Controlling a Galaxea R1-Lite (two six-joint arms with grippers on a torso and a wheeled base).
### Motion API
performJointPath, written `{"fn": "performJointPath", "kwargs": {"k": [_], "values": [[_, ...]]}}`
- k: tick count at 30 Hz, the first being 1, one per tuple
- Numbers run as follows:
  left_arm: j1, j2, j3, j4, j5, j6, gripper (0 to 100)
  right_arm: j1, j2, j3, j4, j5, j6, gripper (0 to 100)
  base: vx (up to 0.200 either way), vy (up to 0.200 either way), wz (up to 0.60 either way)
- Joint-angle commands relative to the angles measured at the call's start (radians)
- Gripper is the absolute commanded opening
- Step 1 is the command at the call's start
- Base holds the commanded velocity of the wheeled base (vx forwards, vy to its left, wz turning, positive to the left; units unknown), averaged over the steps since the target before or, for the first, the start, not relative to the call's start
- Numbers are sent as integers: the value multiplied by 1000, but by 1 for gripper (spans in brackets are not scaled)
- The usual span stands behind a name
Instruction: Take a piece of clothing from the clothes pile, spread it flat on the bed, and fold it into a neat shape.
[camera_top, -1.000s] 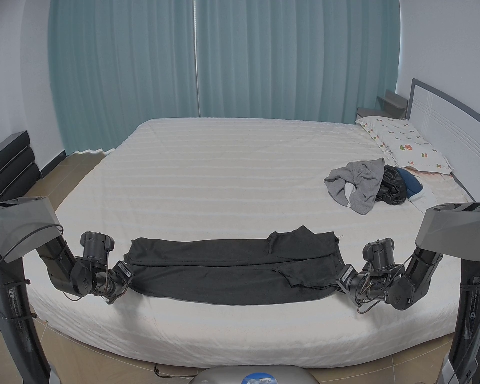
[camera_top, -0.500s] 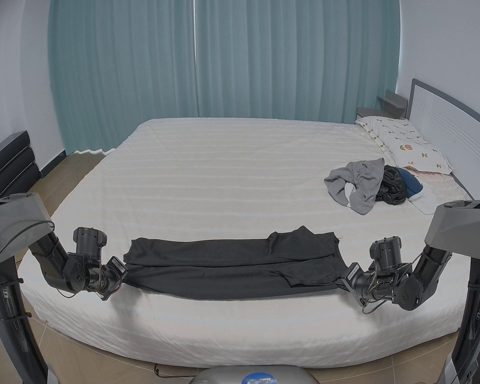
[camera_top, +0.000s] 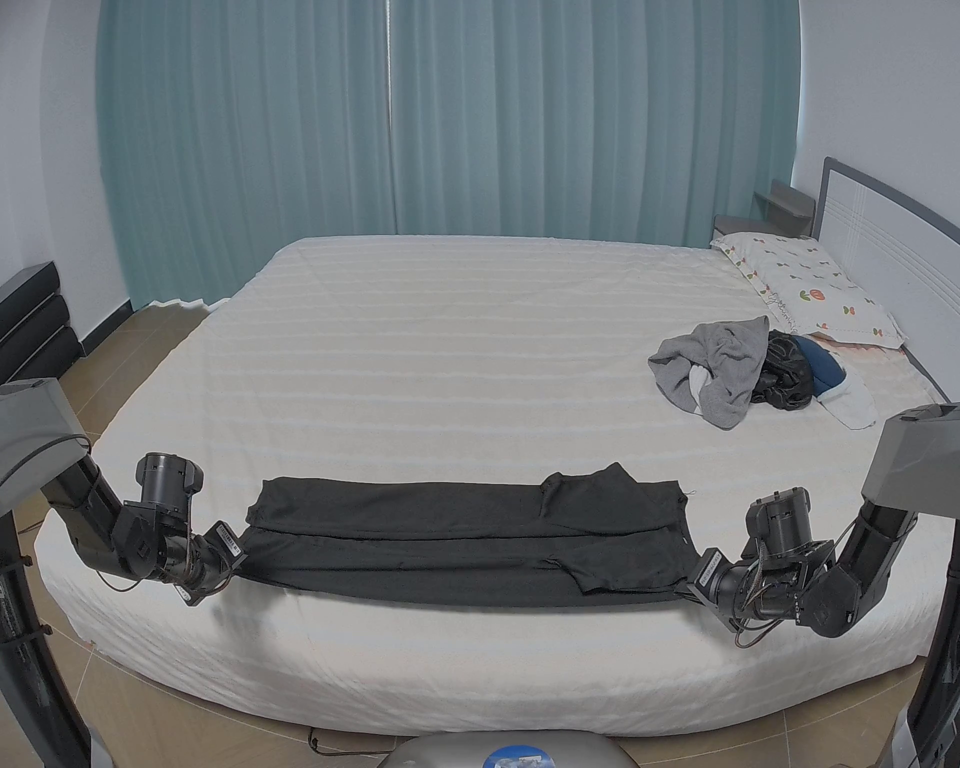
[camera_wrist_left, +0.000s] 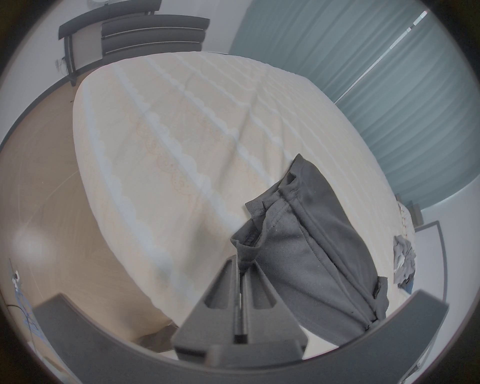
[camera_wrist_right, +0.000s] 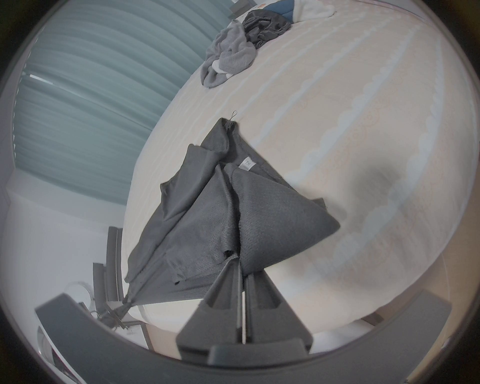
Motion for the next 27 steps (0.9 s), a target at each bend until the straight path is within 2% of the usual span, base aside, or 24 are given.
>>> {"fn": "performJointPath", "kwargs": {"k": [1, 8, 19, 20, 27], "values": [[5, -25, 19, 29, -1, 32, 0, 8, -24, 33, 1, 0, -30, 0, 0, 0, 0], [-1, -35, 30, 109, -1, 90, 0, 1, -23, 59, 2, -1, -91, 0, 0, 0, 0], [-7, -24, 44, 112, -3, 96, 0, -1, -9, 69, 24, -1, -125, 0, 0, 0, 0], [-7, -24, 44, 112, -3, 96, 100, -2, -6, 67, 22, 0, -128, 100, 0, 0, 0], [1, -44, 41, 114, -3, 96, 100, -30, -73, 64, 25, -1, -131, 100, 0, 0, 0]]}}
